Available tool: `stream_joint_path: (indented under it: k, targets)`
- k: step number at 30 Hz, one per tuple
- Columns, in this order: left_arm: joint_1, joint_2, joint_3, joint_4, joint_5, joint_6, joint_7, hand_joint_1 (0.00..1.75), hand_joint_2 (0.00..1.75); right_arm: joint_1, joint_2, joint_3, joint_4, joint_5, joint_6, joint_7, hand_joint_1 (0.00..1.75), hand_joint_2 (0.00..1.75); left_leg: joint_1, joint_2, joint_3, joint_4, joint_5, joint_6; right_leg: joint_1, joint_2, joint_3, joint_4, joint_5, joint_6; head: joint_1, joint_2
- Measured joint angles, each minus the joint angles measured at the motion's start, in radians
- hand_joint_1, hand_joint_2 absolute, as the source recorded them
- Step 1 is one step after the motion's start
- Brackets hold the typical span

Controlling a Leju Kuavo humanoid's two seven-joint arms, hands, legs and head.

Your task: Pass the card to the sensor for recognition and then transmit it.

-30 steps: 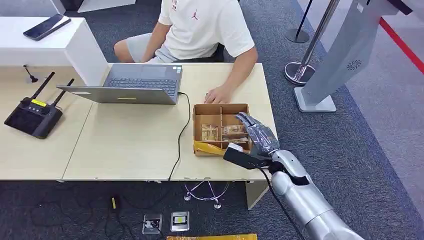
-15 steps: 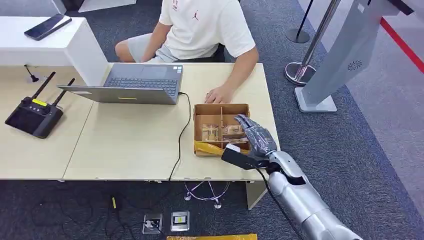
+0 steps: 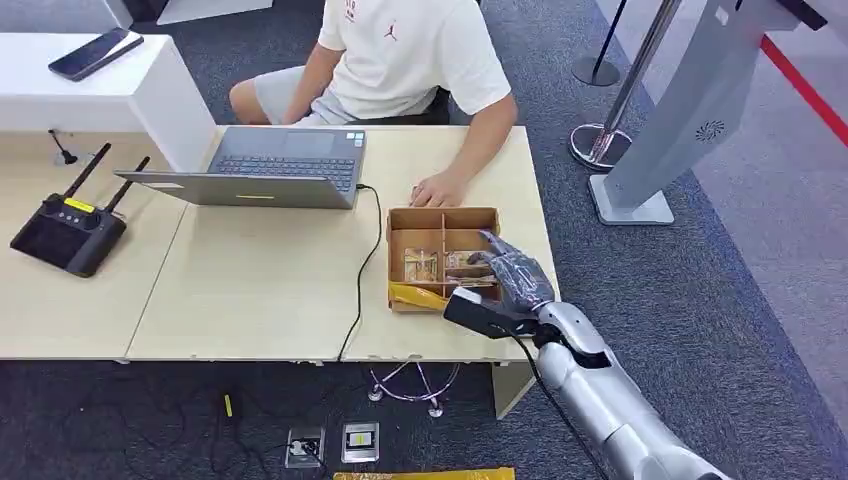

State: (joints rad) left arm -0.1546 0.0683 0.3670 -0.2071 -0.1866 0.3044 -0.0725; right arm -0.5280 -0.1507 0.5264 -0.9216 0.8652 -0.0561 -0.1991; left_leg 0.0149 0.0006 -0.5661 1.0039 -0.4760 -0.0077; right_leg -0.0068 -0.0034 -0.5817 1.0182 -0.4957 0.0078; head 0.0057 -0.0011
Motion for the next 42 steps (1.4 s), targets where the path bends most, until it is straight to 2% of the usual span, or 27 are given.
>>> stream_joint_path:
  k: [2,4,8,15,17,22,26,31,42]
  targets:
    - [0.0,0.003,-0.009,0.0,-0.026,-0.007,-0.003,0.0,0.0,0.0,0.0,0.0,0.002,-0.001,0.002,-0.001,1.52,1.75,0.0,0.0,0.0,0.0,0.0,0.0,0.0,0.0,0.0,0.0,0.0,0.0,0.0,0.0]
    - [0.0,0.008,-0.022,0.0,-0.043,-0.013,-0.006,0.0,0.0,-0.001,0.0,-0.001,0.002,-0.001,0.005,-0.001,1.55,1.75,0.0,0.0,0.0,0.0,0.0,0.0,0.0,0.0,0.0,0.0,0.0,0.0,0.0,0.0]
    - [0.001,0.013,-0.037,0.0,-0.076,-0.022,-0.009,0.0,0.0,-0.002,-0.001,-0.004,0.002,-0.002,0.01,-0.001,1.5,1.75,0.0,0.0,0.0,0.0,0.0,0.0,0.0,0.0,0.0,0.0,0.0,0.0,0.0,0.0]
    - [0.001,0.03,-0.104,0.0,-0.167,-0.05,-0.013,0.0,0.0,-0.002,-0.003,-0.006,0.002,-0.002,0.023,-0.002,1.54,1.75,0.0,0.0,0.001,0.0,0.0,0.0,0.0,0.001,0.0,0.0,0.0,0.0,0.0,0.0]
    - [0.001,0.034,-0.128,0.0,-0.191,-0.054,-0.017,0.0,0.0,-0.002,-0.004,-0.006,0.002,-0.001,0.025,-0.003,1.5,1.75,0.0,0.0,0.001,0.0,0.0,0.0,0.0,0.001,0.0,0.0,0.0,0.0,0.0,0.0]
    - [-0.005,0.047,-0.184,-0.001,-0.247,-0.074,-0.017,0.0,0.0,-0.004,-0.007,-0.008,0.002,0.005,0.022,-0.013,1.57,1.75,0.0,0.0,0.001,0.0,0.0,0.0,0.0,0.001,0.0,0.0,0.0,0.0,0.0,0.0]
    - [-0.01,0.053,-0.224,-0.001,-0.286,-0.085,-0.017,0.0,0.0,-0.013,-0.008,-0.016,0.002,0.008,0.001,-0.029,1.75,1.75,0.0,0.0,0.001,0.0,0.0,0.0,0.0,0.001,0.0,0.0,0.0,0.0,0.0,0.0]
    - [-0.019,0.06,-0.274,-0.001,-0.332,-0.102,-0.017,0.0,0.0,-0.045,-0.008,-0.035,0.005,0.002,-0.02,-0.043,1.75,1.75,0.0,0.0,0.001,0.0,0.0,0.0,0.0,0.001,0.0,0.0,0.0,0.0,0.0,0.0]
    - [-0.03,0.071,-0.361,-0.001,-0.423,-0.127,-0.034,0.0,0.0,-0.185,-0.026,-0.108,-0.013,-0.018,-0.033,-0.058,1.75,1.75,0.0,0.001,0.001,0.001,0.0,0.0,0.0,0.003,0.0,0.0,0.001,0.001,0.0,0.0]
